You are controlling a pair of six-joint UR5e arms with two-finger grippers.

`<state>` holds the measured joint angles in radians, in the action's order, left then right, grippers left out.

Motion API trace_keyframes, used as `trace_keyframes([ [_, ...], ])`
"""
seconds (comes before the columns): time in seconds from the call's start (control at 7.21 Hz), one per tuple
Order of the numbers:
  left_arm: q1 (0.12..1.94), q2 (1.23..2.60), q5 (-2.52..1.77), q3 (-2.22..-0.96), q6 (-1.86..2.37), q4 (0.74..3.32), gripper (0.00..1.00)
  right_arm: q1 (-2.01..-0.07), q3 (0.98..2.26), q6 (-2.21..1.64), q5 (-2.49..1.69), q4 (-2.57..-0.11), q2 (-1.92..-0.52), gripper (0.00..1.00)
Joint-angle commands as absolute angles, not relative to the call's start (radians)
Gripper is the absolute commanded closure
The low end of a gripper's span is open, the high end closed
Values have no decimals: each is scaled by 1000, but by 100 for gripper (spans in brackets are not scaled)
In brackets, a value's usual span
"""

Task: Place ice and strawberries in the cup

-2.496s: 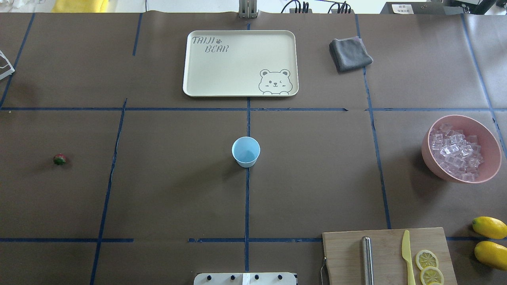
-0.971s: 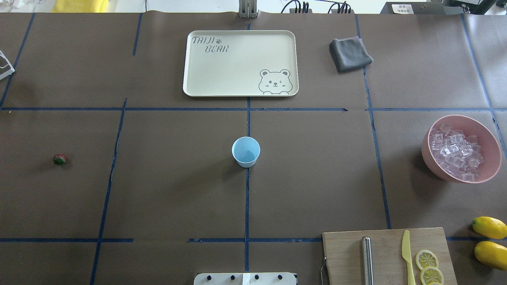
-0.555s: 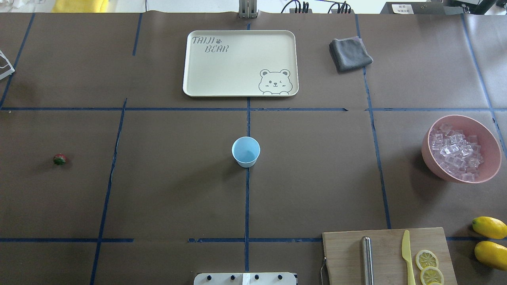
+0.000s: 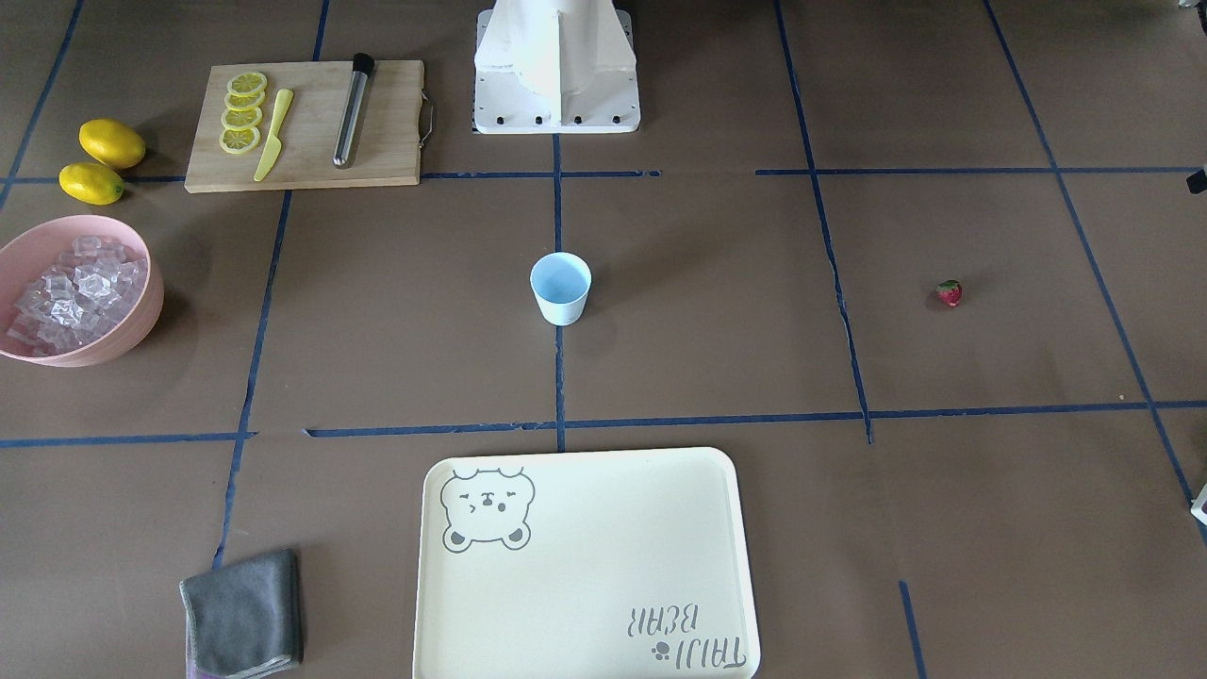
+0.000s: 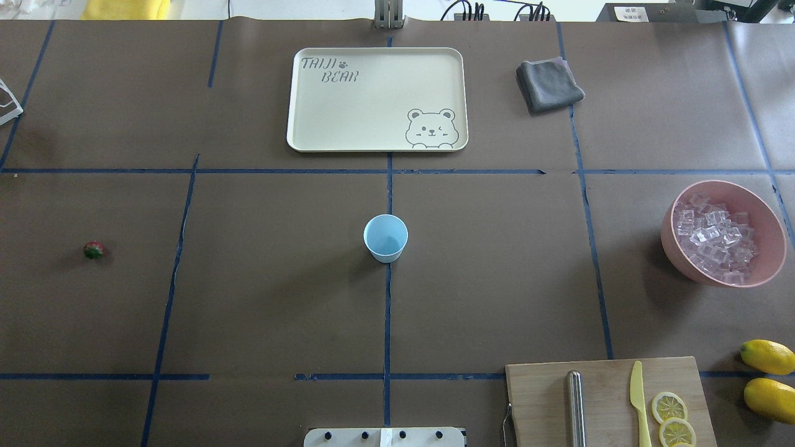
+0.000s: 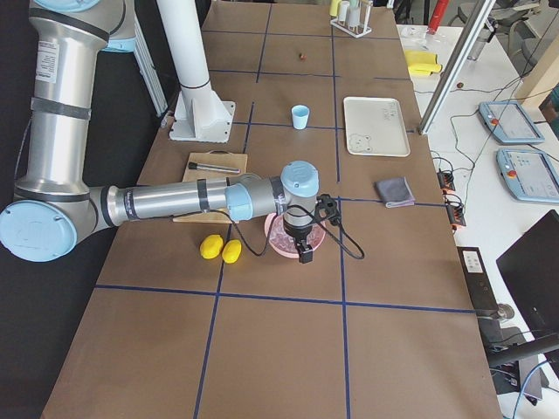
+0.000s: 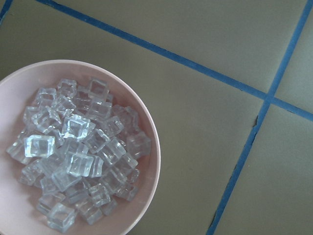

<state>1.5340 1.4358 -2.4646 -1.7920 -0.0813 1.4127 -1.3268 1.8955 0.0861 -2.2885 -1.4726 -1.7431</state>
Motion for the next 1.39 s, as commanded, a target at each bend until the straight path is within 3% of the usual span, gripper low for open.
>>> trace_keyframes([
  [0.0,1534,1436,-2465,-1793,-80,1413,0,-1208,1911,54,-2240,-1433,-1740,2],
  [0.69,1534,1436,-2465,-1795,-81,1416,0,-1039,1910,-67,-2146,-1336,-1735,3],
  [1.25,1534,1436,-2465,-1795,-81,1416,0,-1016,1893,-69,-2143,-1338,-1733,5],
])
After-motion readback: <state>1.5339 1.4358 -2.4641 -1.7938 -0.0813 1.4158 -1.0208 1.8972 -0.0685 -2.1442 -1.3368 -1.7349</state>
